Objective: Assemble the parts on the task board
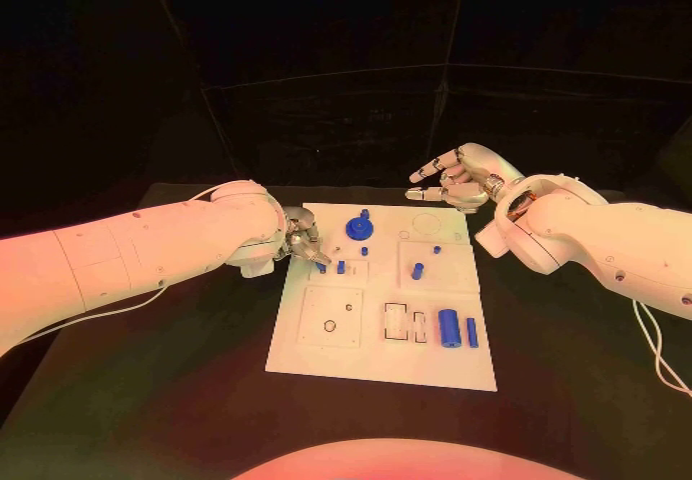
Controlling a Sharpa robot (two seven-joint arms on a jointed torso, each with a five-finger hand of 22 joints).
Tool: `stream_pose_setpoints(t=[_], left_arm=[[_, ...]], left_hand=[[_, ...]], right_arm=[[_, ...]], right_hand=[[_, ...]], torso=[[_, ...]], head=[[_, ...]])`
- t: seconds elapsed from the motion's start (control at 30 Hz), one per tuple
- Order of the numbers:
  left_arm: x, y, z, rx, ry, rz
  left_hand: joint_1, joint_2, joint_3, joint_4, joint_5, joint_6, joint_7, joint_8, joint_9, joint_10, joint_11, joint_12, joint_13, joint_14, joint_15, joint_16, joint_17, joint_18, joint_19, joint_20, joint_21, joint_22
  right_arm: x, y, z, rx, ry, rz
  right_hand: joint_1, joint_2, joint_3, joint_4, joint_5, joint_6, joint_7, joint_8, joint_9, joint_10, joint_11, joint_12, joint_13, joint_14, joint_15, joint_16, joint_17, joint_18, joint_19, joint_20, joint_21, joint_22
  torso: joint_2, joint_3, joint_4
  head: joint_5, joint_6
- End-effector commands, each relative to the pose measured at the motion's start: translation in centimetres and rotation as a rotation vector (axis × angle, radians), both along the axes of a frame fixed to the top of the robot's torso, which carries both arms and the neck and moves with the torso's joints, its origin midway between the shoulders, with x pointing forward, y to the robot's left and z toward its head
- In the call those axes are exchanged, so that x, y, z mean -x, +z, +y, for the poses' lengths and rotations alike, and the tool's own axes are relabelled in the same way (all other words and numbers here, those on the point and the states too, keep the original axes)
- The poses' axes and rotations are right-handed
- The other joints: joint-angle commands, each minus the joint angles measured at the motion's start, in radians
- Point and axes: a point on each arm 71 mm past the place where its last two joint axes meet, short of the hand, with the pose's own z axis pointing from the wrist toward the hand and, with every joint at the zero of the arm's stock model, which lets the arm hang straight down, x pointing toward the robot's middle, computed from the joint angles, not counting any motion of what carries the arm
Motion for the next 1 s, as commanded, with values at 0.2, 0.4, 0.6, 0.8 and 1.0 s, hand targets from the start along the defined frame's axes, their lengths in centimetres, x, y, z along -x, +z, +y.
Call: stream_pose_setpoints(t=[0.2, 0.4, 0.6, 0.8, 1.0], left_arm=[[0.14, -0.16, -0.05, -0.029, -0.021, 0.017], [0.17, -0.19, -0.08, -0.040, -0.030, 0.018], [0.26, -0.23, -0.20, -0.046, -0.040, 0.025], [0.23, -0.26, -0.17, -0.048, -0.041, 0.027], [0.06, -0.24, -0.21, -0.044, -0.034, 0.019]], left_hand=[[0.006, -0.006, 0.121, -0.110, 0.004, -0.001, -0.009, 0.005, 0.003, 0.007, 0.001, -0.003, -0.004, 0.106, -0.009, 0.003, 0.263, -0.003, 0.019, -0.006, -0.003, 0.049], [0.005, -0.007, 0.124, -0.111, 0.004, -0.001, -0.009, 0.005, 0.003, 0.007, 0.001, -0.003, -0.004, 0.106, -0.009, 0.003, 0.263, -0.004, 0.019, -0.006, -0.002, 0.049], [0.002, -0.012, 0.133, -0.115, 0.004, 0.000, -0.009, 0.007, 0.005, 0.007, 0.001, -0.005, -0.006, 0.106, -0.009, 0.003, 0.263, -0.004, 0.020, -0.006, -0.002, 0.050], [0.001, -0.014, 0.139, -0.118, 0.004, 0.000, -0.009, 0.008, 0.005, 0.007, 0.001, -0.006, -0.007, 0.106, -0.009, 0.003, 0.263, -0.004, 0.019, -0.006, -0.002, 0.050], [-0.021, -0.019, 0.141, -0.107, 0.003, 0.003, -0.009, 0.010, 0.006, 0.010, 0.002, -0.004, -0.006, 0.106, -0.008, 0.003, 0.263, -0.004, 0.019, -0.005, -0.003, 0.049]], right_arm=[[0.02, 0.12, 0.12, -0.005, 0.012, -0.002], [0.01, 0.12, 0.11, -0.004, 0.012, -0.001], [0.00, 0.11, 0.13, -0.004, 0.013, -0.001], [0.01, 0.10, 0.13, -0.004, 0.013, -0.001], [0.01, 0.11, 0.15, -0.004, 0.013, -0.001]], right_hand=[[-0.001, 0.009, -0.006, -0.002, 0.002, -0.008, 0.001, 0.003, -0.001, -0.002, -0.001, -0.003, 0.048, 0.073, -0.009, -0.006, 0.128, 0.011, -0.006, 0.002, -0.007, -0.001], [-0.001, 0.009, -0.006, -0.002, 0.002, -0.008, 0.001, 0.003, -0.001, -0.002, -0.001, -0.003, 0.048, 0.073, -0.009, -0.006, 0.128, 0.011, -0.006, 0.002, -0.007, -0.001], [-0.001, 0.009, -0.006, -0.002, 0.002, -0.008, 0.001, 0.003, -0.001, -0.002, -0.001, -0.003, 0.048, 0.073, -0.009, -0.006, 0.128, 0.011, -0.006, 0.002, -0.007, -0.001], [-0.001, 0.009, -0.006, -0.002, 0.002, -0.008, 0.001, 0.003, -0.001, -0.002, -0.001, -0.003, 0.048, 0.073, -0.009, -0.006, 0.128, 0.011, -0.006, 0.002, -0.007, -0.001], [-0.001, 0.009, -0.006, -0.002, 0.002, -0.008, 0.001, 0.003, -0.001, -0.002, -0.001, -0.003, 0.048, 0.073, -0.009, -0.006, 0.128, 0.011, -0.006, 0.002, -0.007, -0.001]], torso=[[0.000, -0.0002, 0.0004], [0.000, -0.0005, 0.0003], [0.000, -0.0001, 0.0003], [0.000, -0.0001, 0.0005], [-0.001, 0.0003, 0.0007]], head=[[0.001, -0.002], [0.001, -0.003], [0.000, -0.004], [0.001, -0.003], [0.000, -0.002]])
